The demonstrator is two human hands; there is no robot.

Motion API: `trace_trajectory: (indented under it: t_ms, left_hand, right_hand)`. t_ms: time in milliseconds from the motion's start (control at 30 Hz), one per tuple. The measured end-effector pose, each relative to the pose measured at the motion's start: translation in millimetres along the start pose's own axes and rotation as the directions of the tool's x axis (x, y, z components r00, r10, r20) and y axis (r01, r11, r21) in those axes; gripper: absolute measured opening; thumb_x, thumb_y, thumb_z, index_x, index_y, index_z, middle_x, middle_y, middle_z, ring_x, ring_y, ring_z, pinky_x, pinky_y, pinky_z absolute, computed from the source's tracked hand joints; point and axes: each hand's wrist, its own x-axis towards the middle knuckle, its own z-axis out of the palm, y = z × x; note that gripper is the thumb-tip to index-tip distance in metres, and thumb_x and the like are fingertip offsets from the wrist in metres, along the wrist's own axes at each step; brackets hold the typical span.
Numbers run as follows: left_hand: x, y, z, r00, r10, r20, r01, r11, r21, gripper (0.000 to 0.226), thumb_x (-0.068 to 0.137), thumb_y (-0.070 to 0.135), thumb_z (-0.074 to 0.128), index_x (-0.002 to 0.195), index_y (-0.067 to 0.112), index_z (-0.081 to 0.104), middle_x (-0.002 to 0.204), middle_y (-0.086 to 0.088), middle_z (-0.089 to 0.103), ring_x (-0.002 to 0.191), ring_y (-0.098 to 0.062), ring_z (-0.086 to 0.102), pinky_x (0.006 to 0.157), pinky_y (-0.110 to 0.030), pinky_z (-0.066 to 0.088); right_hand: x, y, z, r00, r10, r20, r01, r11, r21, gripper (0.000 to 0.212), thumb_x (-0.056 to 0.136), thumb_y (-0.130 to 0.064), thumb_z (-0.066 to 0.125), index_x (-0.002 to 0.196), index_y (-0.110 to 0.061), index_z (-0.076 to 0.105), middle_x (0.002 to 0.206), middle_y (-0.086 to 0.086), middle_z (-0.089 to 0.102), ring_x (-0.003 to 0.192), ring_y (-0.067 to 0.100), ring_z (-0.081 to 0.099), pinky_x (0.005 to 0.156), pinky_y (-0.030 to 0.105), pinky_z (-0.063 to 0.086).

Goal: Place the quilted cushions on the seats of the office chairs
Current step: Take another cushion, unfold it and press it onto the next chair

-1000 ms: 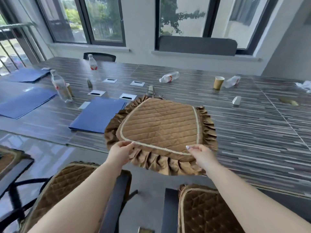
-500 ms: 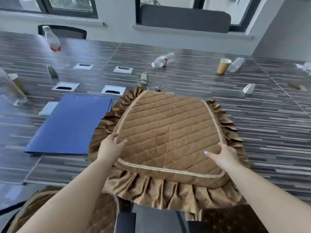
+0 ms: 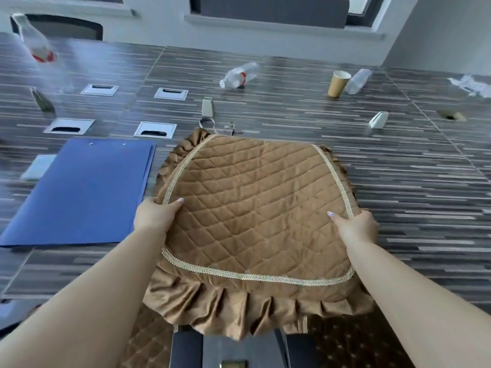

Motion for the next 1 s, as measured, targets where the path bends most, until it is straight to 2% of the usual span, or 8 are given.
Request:
trace_trajectory:
  t_ms: [167,367,433,533,633,767,867,1000]
  left_hand:
    - [-55.6,-10.9,-7.7,0.999,0.043,-0.017,-0.044,0.999,-0.027,0.057,0.074,0.034,0.078,0.120,0.010,0.057,0.115,-0.009,0.063,0.105,-0.031,0.061,0.092,-0.045,0.051]
    - [-138.5,-26.2,-15.8,0.993,0.108,0.049,-0.111,0.992,0.055,0.058,0.076,0.033,0.077,0.122,0.005,0.055,0.114,-0.010,0.063,0.103,-0.031,0.060,0.090,-0.043,0.049]
    - [-168.8,-24.9,-12.8,0.991,0.121,0.061,-0.124,0.991,0.045,0.055,0.077,0.030,0.077,0.121,0.005,0.055,0.111,-0.010,0.061,0.098,-0.029,0.058,0.086,-0.040,0.048]
    - [-219.7,-27.6,-1.7,0.988,0.130,0.088,-0.132,0.991,0.019,0.056,0.076,0.028,0.078,0.121,0.004,0.055,0.113,-0.011,0.062,0.103,-0.031,0.060,0.087,-0.040,0.049]
    - [-279.3,-40.2,13.1,0.983,0.145,0.109,-0.147,0.989,0.008,0.055,0.074,0.033,0.079,0.117,0.005,0.059,0.108,-0.010,0.065,0.100,-0.030,0.062,0.088,-0.041,0.051]
    - [-311.0,-45.8,17.4,0.988,0.120,0.095,-0.122,0.992,0.016,0.053,0.073,0.038,0.079,0.112,0.006,0.062,0.105,-0.010,0.067,0.095,-0.030,0.064,0.089,-0.042,0.053]
    - [-387.2,-58.2,43.0,0.983,0.157,0.093,-0.161,0.986,0.041,0.053,0.071,0.039,0.080,0.110,0.006,0.065,0.103,-0.010,0.069,0.094,-0.030,0.066,0.088,-0.043,0.054]
    - [-487.3,-69.0,79.2,0.975,0.194,0.108,-0.197,0.980,0.023,0.045,0.073,0.037,0.078,0.105,0.007,0.066,0.096,-0.006,0.069,0.088,-0.026,0.065,0.080,-0.035,0.053]
  right_hand:
    - [-26.5,27.8,-46.7,1.000,0.018,-0.013,-0.017,0.994,0.110,0.048,0.069,-0.034,0.081,0.103,-0.006,0.061,0.108,0.016,0.065,0.096,0.037,0.063,0.084,0.045,0.053]
    - [-59.2,81.3,-125.0,1.000,0.029,0.009,-0.030,0.981,0.190,0.042,0.077,-0.027,0.076,0.107,-0.006,0.054,0.103,0.011,0.058,0.086,0.028,0.055,0.074,0.036,0.045]
    - [-67.5,99.0,-152.8,0.999,0.026,0.027,-0.032,0.975,0.222,0.041,0.079,-0.025,0.074,0.109,-0.006,0.053,0.100,0.008,0.059,0.086,0.028,0.055,0.076,0.038,0.047]
    - [-75.3,133.3,-196.8,0.999,0.036,-0.019,-0.030,0.970,0.241,0.040,0.079,-0.024,0.074,0.108,-0.008,0.052,0.099,0.007,0.060,0.088,0.030,0.058,0.079,0.042,0.051]
    - [-82.1,176.4,-241.7,0.997,0.040,-0.067,-0.023,0.973,0.231,0.040,0.079,-0.024,0.075,0.108,-0.009,0.053,0.097,0.004,0.058,0.085,0.028,0.056,0.076,0.039,0.048]
    - [-82.8,199.1,-265.3,0.999,0.009,-0.052,0.004,0.969,0.248,0.041,0.079,-0.024,0.074,0.111,-0.010,0.053,0.096,0.003,0.056,0.085,0.026,0.053,0.074,0.034,0.043]
    - [-79.0,265.4,-323.1,0.999,0.021,-0.033,-0.011,0.958,0.286,0.042,0.079,-0.026,0.074,0.111,-0.010,0.052,0.096,0.001,0.056,0.084,0.025,0.052,0.073,0.034,0.042]
    - [-67.3,341.6,-396.0,1.000,0.014,-0.017,-0.008,0.955,0.296,0.042,0.078,-0.028,0.075,0.109,-0.009,0.054,0.098,0.006,0.061,0.084,0.029,0.057,0.072,0.034,0.044]
